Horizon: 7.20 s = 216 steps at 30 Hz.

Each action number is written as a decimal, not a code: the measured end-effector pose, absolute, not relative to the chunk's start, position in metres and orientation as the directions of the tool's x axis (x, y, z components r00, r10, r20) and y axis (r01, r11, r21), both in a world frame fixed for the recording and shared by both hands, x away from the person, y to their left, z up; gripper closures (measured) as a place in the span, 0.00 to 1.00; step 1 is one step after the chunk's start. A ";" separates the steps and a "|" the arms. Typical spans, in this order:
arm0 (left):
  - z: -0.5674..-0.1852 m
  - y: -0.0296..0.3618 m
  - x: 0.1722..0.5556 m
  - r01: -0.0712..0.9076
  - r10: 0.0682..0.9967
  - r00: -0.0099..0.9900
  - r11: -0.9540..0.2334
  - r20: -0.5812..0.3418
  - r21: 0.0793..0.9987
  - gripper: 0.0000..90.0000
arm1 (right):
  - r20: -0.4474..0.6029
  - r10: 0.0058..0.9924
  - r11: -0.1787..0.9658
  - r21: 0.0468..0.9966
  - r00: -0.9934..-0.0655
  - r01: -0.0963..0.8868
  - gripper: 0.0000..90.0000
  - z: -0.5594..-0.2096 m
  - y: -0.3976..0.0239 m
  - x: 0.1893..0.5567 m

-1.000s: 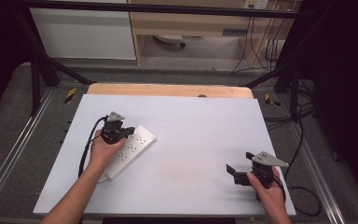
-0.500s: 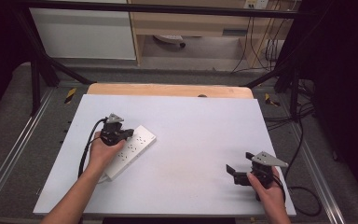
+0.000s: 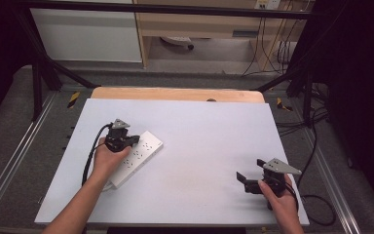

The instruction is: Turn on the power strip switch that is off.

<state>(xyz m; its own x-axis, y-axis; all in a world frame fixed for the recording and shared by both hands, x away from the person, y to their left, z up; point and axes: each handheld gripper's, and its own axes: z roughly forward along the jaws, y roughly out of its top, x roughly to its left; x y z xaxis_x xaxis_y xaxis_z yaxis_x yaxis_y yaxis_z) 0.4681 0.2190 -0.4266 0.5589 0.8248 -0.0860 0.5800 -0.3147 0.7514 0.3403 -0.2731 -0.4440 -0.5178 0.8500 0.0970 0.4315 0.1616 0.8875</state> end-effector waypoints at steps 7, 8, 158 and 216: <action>-0.427 0.219 0.468 0.584 0.824 0.559 -0.315 -0.089 0.749 1.00 | 0.099 0.850 0.160 0.887 -0.517 0.433 0.02 -0.444 -0.273 0.340; -0.427 0.219 0.468 0.584 0.825 0.559 -0.314 -0.090 0.748 1.00 | 0.097 0.850 0.160 0.888 -0.518 0.430 0.02 -0.444 -0.273 0.340; -0.377 0.239 0.399 0.347 0.791 0.600 -0.122 -0.121 0.930 0.07 | 0.095 0.846 0.168 0.886 -0.524 0.431 0.02 -0.444 -0.272 0.340; -0.431 0.322 0.317 0.366 0.834 0.534 -0.083 -0.136 0.927 0.08 | 0.058 0.891 0.206 0.832 -0.449 0.516 0.03 -0.455 -0.268 0.350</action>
